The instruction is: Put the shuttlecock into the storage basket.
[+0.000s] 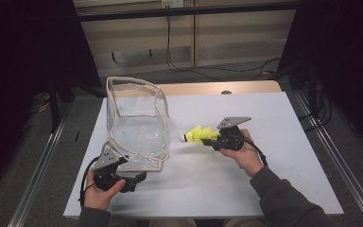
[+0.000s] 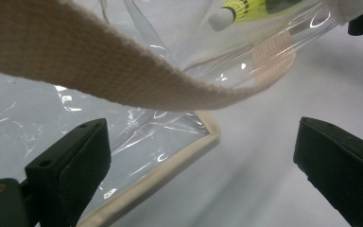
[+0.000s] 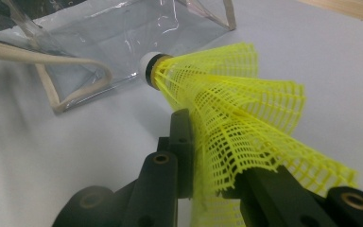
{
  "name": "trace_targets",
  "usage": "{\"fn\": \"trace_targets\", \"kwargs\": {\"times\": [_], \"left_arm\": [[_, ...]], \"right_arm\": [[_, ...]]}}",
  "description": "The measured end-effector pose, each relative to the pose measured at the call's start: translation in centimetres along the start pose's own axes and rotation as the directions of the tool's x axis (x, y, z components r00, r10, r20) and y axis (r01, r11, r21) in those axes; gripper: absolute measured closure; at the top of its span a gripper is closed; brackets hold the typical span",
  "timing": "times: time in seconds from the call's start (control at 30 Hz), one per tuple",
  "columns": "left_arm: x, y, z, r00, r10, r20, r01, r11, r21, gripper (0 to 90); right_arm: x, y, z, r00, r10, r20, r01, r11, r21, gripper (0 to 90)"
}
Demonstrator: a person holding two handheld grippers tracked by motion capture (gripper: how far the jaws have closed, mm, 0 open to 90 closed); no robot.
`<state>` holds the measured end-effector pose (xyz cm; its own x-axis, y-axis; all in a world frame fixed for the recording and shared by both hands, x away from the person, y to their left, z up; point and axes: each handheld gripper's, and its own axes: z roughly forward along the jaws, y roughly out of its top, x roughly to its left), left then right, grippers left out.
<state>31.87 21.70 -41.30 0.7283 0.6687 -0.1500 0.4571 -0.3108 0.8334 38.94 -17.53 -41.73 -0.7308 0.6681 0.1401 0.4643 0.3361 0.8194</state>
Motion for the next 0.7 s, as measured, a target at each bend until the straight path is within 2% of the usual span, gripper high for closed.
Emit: {"fn": "trace_targets", "kwargs": {"times": [0.7], "left_arm": [[0.1, -0.1, 0.0, 1.0, -0.003, 0.002, 0.003, 1.0, -0.008, 4.8]], "right_arm": [[0.0, 1.6, -1.3, 0.9999, -0.003, -0.017, 0.002, 1.0, -0.013, 80.6]]}}
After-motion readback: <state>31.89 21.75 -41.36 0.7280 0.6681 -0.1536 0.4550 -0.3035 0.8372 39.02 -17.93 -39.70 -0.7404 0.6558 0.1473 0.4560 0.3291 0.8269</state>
